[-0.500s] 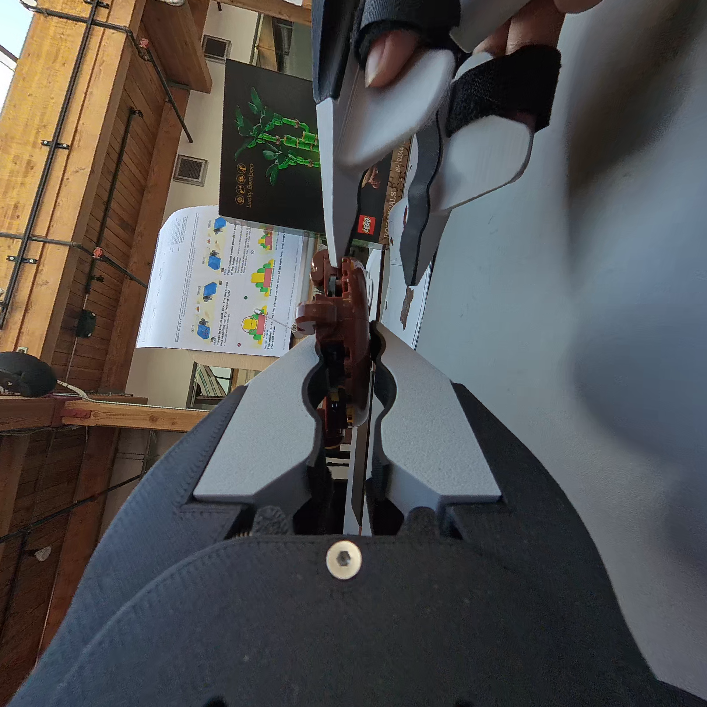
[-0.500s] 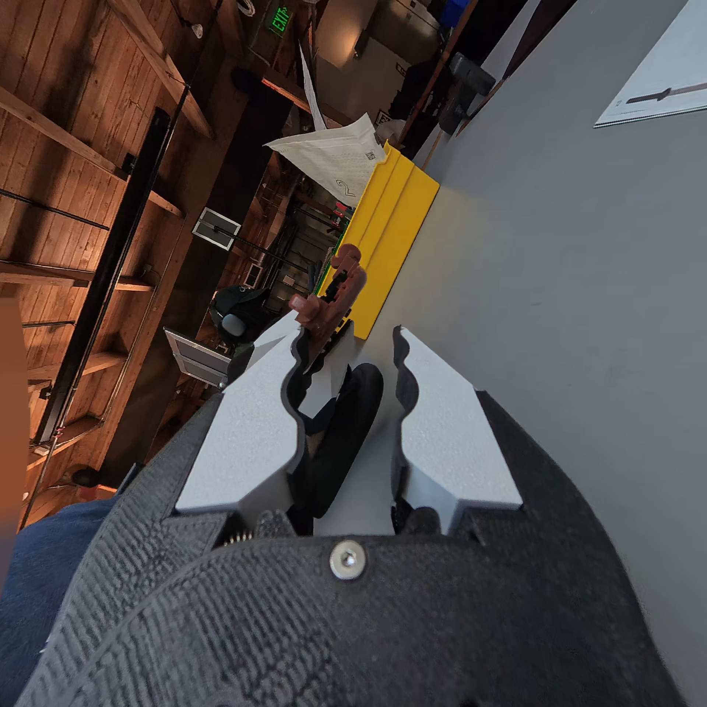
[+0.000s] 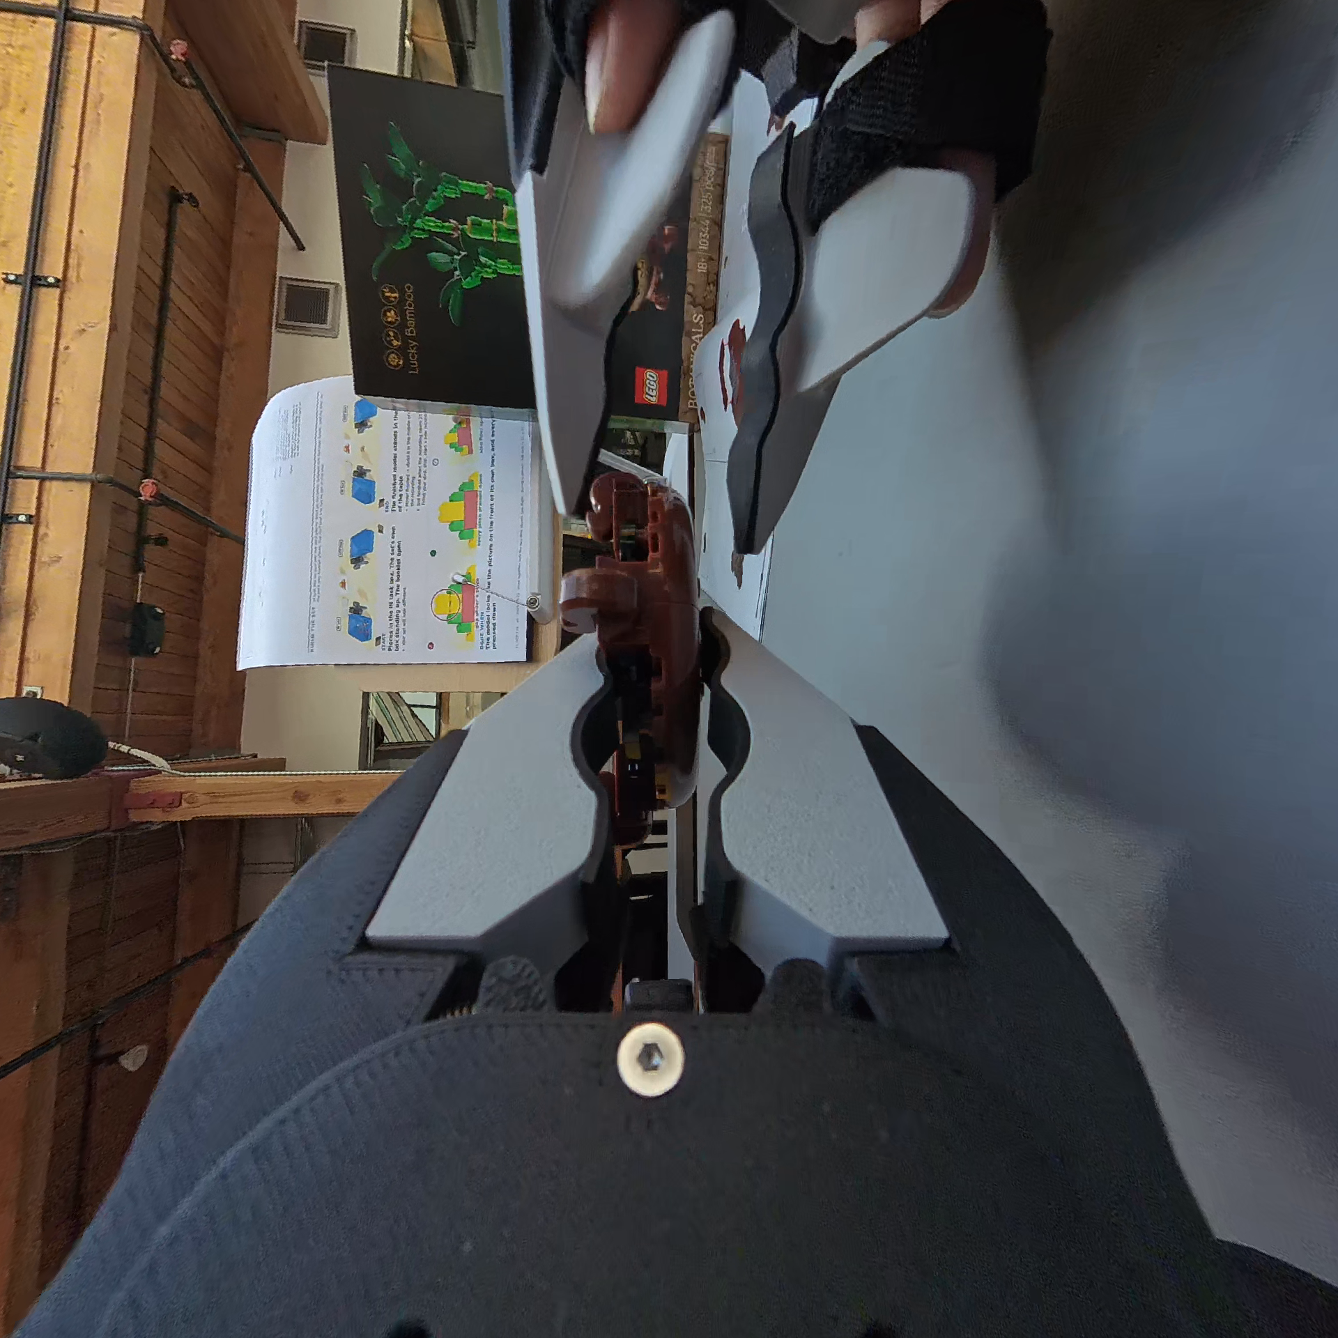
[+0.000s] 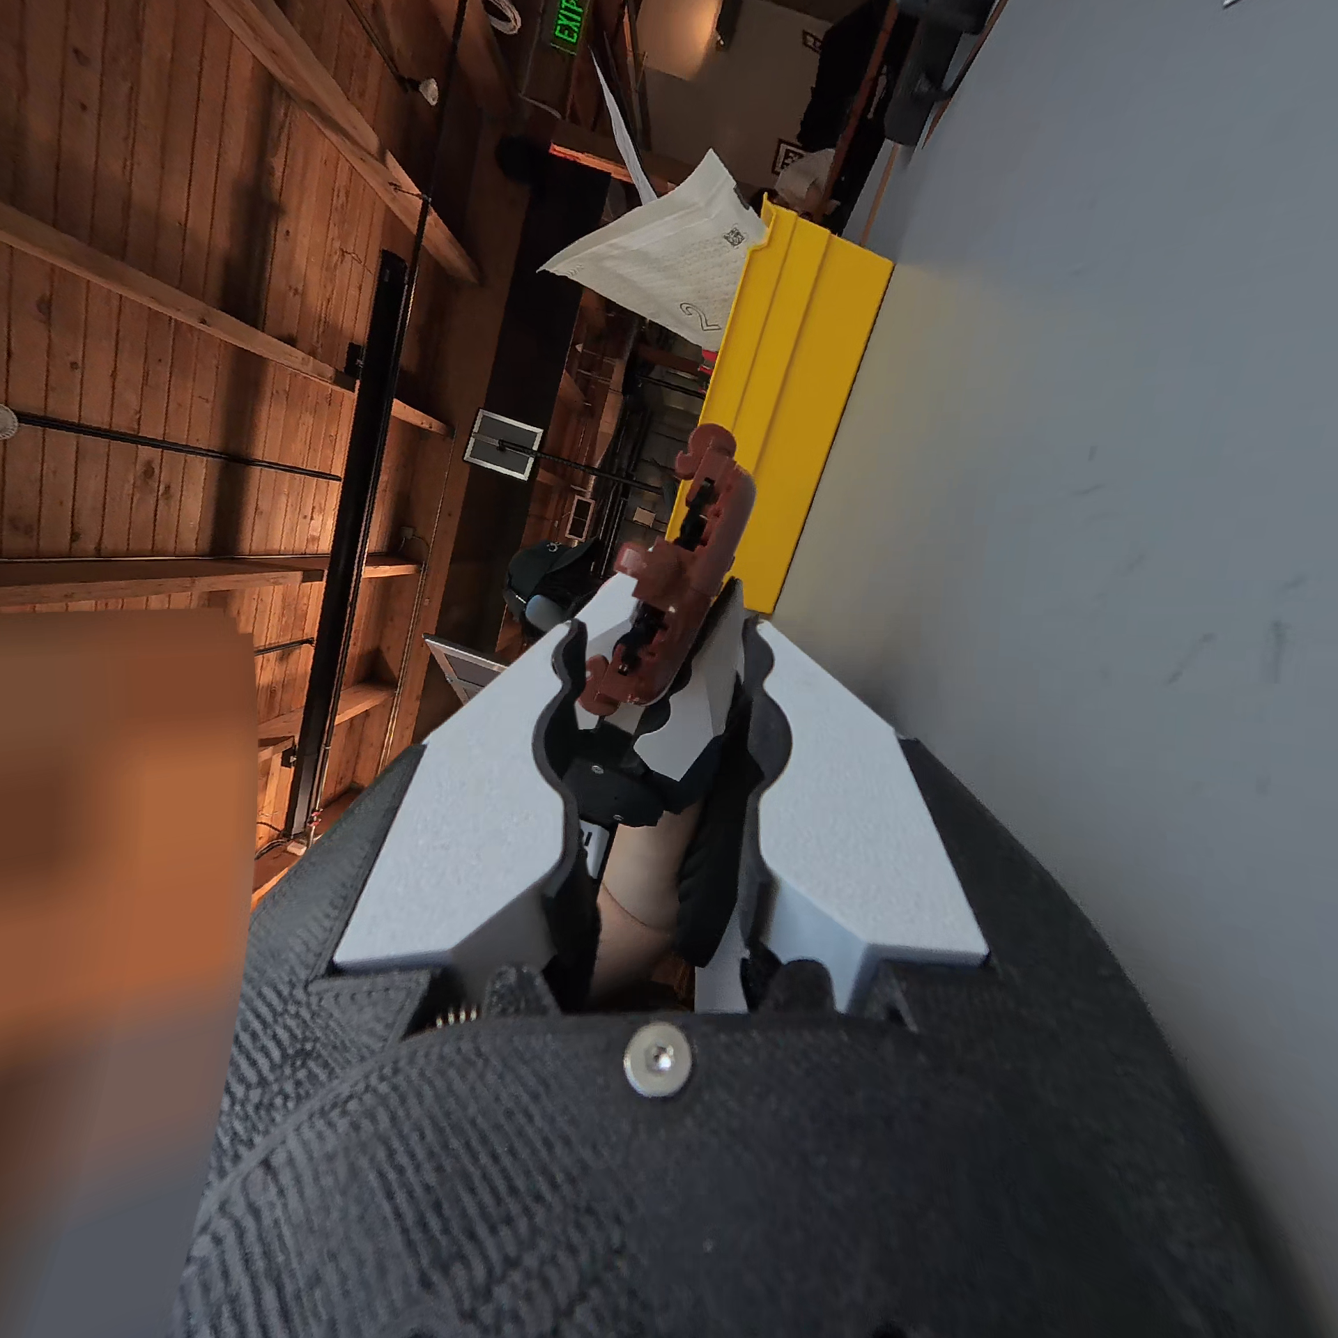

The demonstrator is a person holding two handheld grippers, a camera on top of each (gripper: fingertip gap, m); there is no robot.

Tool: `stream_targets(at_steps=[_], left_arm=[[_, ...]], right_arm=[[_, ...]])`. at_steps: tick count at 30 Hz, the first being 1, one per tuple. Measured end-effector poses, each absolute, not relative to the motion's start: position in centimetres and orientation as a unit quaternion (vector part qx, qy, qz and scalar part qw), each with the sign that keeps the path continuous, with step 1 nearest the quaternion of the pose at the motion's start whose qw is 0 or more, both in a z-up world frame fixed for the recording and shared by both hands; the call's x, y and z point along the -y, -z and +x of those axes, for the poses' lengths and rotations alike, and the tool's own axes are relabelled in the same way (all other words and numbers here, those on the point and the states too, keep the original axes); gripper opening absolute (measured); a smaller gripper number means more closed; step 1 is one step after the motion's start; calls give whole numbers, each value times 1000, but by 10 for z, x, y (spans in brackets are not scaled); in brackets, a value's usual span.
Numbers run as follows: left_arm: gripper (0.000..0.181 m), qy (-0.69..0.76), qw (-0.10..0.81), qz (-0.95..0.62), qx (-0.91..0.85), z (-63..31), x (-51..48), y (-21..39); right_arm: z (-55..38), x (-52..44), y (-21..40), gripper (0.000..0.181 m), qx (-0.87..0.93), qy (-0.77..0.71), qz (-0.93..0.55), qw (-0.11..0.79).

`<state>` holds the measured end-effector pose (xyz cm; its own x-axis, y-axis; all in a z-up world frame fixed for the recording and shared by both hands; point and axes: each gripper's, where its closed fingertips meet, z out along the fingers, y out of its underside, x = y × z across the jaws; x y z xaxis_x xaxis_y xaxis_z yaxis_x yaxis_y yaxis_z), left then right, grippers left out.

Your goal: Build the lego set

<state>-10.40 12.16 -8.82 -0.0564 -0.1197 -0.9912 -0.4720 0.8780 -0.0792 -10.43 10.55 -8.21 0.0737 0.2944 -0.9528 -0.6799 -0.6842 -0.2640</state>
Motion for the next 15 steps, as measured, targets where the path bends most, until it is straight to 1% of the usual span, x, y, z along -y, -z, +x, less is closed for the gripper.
stream_targets(at_steps=[4, 6, 8, 9, 12, 13, 15], left_arm=[[17, -145, 652, -182, -721, -101, -115, 93], [17, -138, 652, -185, -722, -99, -112, 93], [19, -116, 661, -203, -713, -99, -112, 90], [23, -96, 666, -221, -706, -98, -112, 87], [51, -30, 670, -280, -687, -97, -112, 77], [56, -9, 671, -288, -683, -97, -111, 74], [58, 43, 674, -291, -677, -100, -104, 68]], right_arm=[[-112, -105, 87, 41, -155, -673, -637, 343], [-115, -104, 90, 29, -150, -671, -643, 337], [-113, -103, 87, 23, -145, -675, -638, 339], [-110, -102, 84, 21, -148, -681, -631, 341], [-100, -103, 83, 20, -162, -687, -619, 343], [-97, -103, 81, 20, -165, -690, -614, 345], [-89, -104, 79, 19, -175, -695, -603, 349]])
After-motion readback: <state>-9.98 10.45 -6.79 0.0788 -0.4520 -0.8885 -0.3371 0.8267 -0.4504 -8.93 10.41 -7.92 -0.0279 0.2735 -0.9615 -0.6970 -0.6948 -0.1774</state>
